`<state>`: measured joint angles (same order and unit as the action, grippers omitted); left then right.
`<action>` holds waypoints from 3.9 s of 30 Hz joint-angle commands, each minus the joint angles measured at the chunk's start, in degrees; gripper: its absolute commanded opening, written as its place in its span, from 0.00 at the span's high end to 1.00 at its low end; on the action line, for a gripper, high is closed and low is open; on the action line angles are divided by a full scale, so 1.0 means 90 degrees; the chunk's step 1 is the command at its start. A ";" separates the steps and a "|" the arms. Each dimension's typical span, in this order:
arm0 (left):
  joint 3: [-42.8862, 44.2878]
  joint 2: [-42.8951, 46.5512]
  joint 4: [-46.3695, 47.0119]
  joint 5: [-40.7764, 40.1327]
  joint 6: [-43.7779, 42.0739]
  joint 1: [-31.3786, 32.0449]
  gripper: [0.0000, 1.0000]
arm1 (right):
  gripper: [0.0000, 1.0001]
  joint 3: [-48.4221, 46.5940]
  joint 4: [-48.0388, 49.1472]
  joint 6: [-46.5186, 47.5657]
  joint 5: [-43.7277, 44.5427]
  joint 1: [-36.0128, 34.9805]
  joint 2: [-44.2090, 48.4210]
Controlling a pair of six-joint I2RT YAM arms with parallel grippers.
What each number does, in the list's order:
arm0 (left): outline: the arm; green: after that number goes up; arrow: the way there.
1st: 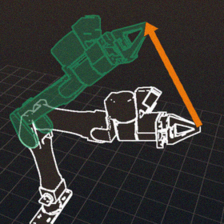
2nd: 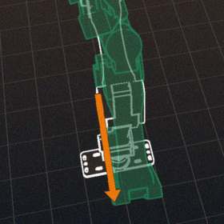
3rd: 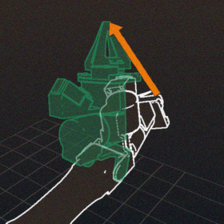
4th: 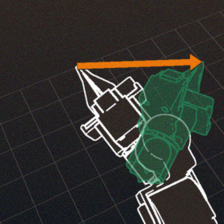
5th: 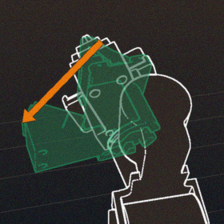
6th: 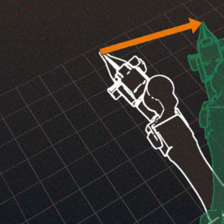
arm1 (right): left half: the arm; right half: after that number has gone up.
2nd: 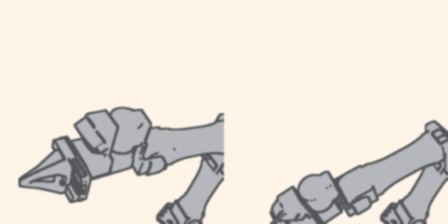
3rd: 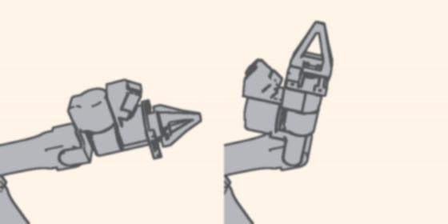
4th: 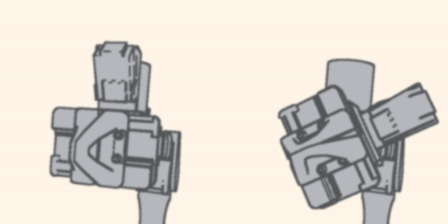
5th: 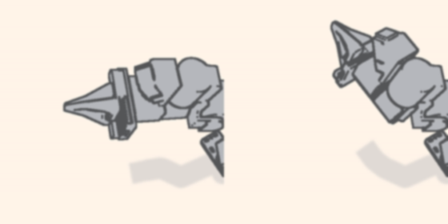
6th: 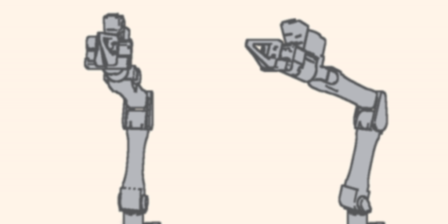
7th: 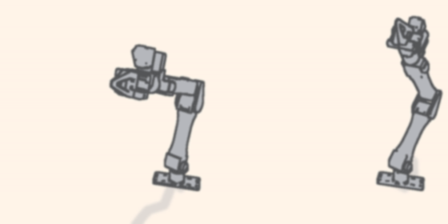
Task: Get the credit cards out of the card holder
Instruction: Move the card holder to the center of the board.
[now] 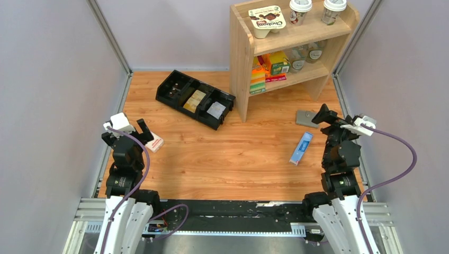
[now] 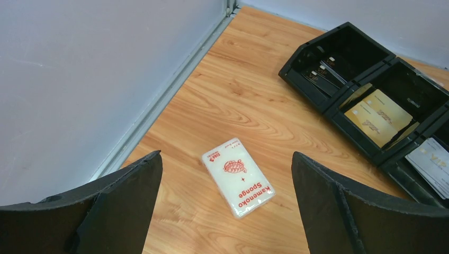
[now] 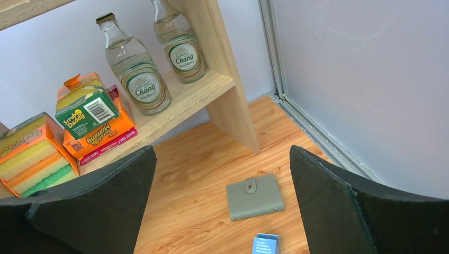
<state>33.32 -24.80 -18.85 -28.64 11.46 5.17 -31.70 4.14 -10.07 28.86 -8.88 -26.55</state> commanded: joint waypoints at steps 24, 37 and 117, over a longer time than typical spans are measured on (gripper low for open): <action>0.0331 -0.0253 -0.0054 0.0936 0.0357 0.0012 0.01 | 0.00 -0.1925 -0.2139 -0.1517 0.0114 0.0586 -0.2985; 0.0155 0.0606 -0.0015 0.0858 0.0503 0.0373 0.01 | 0.00 -0.4327 -0.4337 -0.2585 -0.1711 0.2647 -0.6784; 0.0204 -0.0125 -0.0386 0.1112 0.0943 0.0373 0.05 | 0.61 -0.1331 -0.2657 -0.2516 -0.5746 -0.1757 -0.6064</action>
<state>33.67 -25.17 -21.67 -19.31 18.87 8.34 -41.41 -16.97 -38.96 -22.06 -24.18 -81.34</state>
